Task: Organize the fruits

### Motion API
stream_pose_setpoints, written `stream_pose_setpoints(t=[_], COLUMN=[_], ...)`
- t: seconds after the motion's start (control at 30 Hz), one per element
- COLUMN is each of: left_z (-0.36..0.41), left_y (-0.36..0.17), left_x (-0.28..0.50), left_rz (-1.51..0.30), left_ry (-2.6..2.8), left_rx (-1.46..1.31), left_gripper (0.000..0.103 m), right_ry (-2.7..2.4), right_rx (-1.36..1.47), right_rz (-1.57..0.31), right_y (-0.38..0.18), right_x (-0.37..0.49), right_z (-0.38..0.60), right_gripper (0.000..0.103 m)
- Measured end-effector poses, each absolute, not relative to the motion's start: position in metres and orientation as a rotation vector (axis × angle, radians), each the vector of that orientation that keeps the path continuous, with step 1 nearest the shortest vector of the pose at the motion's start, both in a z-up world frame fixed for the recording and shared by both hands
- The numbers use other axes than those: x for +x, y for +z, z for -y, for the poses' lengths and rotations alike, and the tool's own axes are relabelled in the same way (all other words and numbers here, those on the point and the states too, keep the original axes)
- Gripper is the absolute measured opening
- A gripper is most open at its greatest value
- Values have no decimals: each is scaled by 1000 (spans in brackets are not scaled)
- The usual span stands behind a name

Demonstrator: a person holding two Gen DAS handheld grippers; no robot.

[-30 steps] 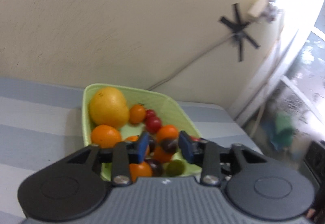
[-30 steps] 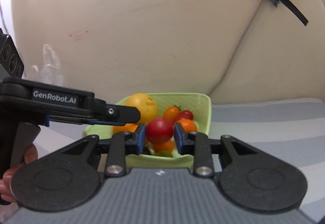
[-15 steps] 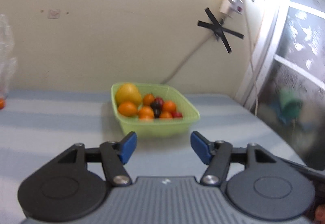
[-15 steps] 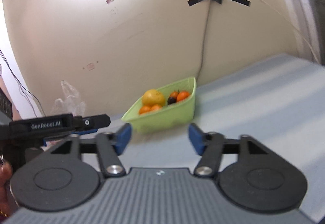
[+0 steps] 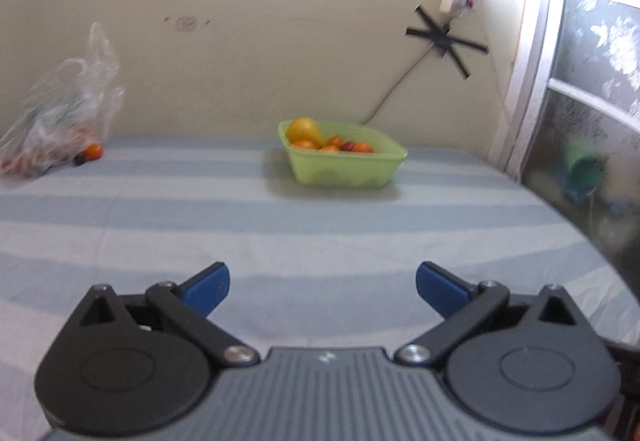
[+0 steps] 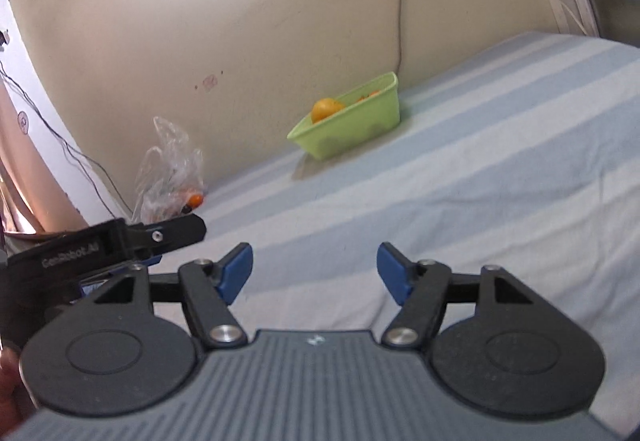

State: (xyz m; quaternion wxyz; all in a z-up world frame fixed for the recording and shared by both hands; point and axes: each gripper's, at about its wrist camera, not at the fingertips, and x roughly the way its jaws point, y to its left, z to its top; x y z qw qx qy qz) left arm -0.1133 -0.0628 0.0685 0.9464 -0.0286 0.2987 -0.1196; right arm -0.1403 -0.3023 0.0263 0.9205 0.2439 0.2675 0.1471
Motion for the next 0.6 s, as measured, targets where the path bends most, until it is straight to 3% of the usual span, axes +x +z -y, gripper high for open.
stream_pose_setpoints(t=[0.23, 0.6], left_z=[66, 73], left_y=[61, 57], left_x=[-133, -138], left_rz=[-591, -631], left_ry=[-153, -70], left_rx=[24, 71], left_gripper=[103, 103], right_ry=[309, 321], right_rx=[494, 489], right_rz=[-539, -534], right_y=[28, 27], right_x=[-154, -157], right_z=[297, 298], right_gripper=[76, 77])
